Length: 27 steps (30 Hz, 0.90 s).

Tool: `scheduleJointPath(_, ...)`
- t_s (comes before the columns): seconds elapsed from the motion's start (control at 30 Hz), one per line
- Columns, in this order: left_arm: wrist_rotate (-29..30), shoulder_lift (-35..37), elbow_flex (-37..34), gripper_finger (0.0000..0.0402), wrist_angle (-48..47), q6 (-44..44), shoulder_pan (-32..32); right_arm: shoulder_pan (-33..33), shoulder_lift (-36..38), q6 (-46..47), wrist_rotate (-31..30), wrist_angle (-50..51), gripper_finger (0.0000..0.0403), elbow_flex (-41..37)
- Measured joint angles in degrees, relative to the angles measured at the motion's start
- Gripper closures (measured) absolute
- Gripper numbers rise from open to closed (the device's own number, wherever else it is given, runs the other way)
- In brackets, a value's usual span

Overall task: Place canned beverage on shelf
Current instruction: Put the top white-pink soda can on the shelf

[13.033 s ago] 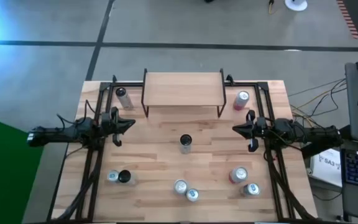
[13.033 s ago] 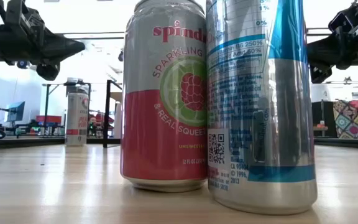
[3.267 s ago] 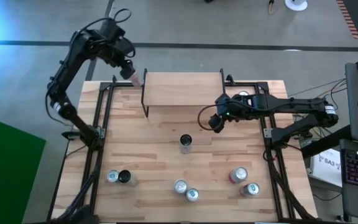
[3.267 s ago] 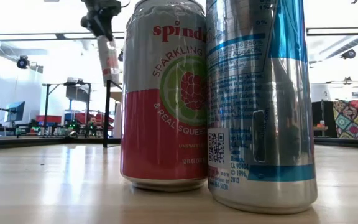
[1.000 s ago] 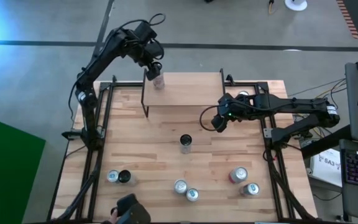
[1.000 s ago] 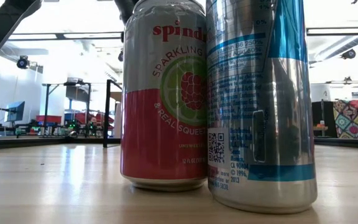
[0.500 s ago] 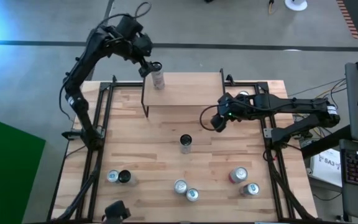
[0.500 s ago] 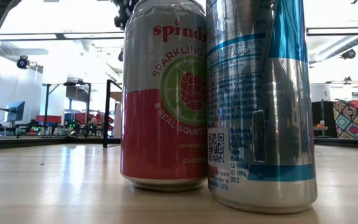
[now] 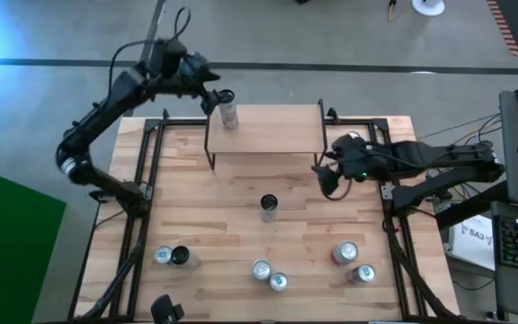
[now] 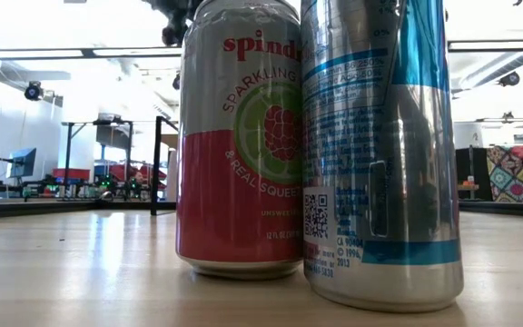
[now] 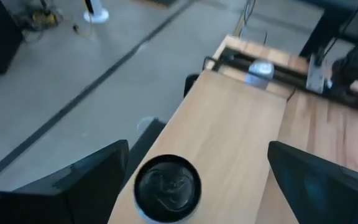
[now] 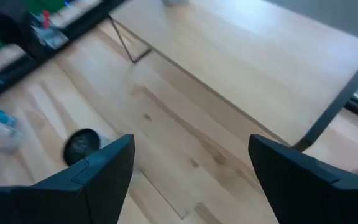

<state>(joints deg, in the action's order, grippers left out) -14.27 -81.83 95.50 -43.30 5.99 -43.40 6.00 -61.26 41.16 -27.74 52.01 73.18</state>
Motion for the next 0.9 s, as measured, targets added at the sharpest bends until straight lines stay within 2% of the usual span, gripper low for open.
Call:
scheduleJointPath(0.23,-0.89,17.16,-29.34,0.0031,26.68,-8.11,0.00,5.89,4.36,-1.13,-5.23,-5.88,0.0099,-3.52)
scheduleJointPath(0.33,0.50,23.29,-38.38,0.0031,35.13,-9.40,0.01,7.81,5.32,-3.51,-6.71,-8.26,0.0099,-4.62)
scheduleJointPath(0.43,1.05,26.36,-45.49,0.0031,42.51,-8.97,0.55,8.17,5.44,-6.30,-9.52,-9.90,0.0099,-4.89)
scheduleJointPath(0.6,0.59,27.70,-52.16,0.0031,54.97,-13.51,1.38,6.79,4.59,-12.51,-14.49,-8.70,0.0099,-4.28)
scheduleJointPath(0.73,3.92,27.16,-53.93,0.0031,54.67,-15.03,1.25,6.21,4.82,-9.91,-14.25,-9.30,0.0104,-4.25)
scheduleJointPath(0.9,4.35,25.45,-55.53,0.0031,54.67,-12.16,1.16,6.22,5.97,-8.15,-12.33,-9.31,0.0108,-4.23)
